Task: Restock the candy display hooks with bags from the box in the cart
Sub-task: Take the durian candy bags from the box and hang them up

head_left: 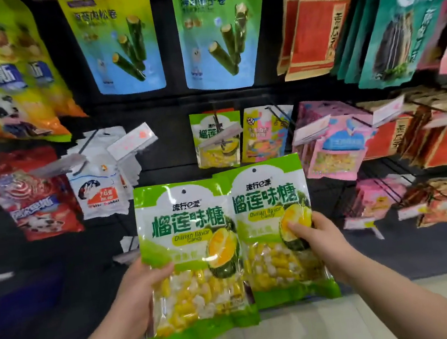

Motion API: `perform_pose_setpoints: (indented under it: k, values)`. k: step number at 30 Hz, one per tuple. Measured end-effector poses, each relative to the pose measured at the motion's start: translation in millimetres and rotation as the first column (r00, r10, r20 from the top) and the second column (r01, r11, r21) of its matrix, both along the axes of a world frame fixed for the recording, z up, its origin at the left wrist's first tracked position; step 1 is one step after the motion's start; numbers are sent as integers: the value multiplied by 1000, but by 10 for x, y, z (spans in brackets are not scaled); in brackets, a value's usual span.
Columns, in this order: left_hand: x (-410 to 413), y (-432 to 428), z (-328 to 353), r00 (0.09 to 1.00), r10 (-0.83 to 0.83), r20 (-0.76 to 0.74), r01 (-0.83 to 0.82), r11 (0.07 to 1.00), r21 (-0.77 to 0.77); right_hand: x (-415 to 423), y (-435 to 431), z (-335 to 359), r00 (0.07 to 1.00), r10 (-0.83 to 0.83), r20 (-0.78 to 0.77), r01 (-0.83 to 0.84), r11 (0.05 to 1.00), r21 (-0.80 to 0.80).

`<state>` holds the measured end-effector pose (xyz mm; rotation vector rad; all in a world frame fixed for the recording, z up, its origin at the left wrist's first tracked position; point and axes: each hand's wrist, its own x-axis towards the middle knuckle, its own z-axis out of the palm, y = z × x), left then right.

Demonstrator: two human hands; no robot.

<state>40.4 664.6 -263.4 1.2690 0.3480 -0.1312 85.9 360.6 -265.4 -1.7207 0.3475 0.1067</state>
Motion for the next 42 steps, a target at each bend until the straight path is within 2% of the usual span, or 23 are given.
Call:
perform_pose_setpoints:
  k: [6, 22, 42]
  values:
    - [77, 38, -128, 997, 81, 12, -81, 996, 28, 395, 136, -88, 997, 76, -25, -75, 996, 49]
    - [515, 77, -314, 987, 152, -50, -153, 988, -25, 905, 483, -164, 997, 72, 26, -75, 987, 143]
    - [661, 82, -292, 992, 113, -65, -117, 990, -73, 1239, 599, -225, 999, 38, -34, -30, 978, 208]
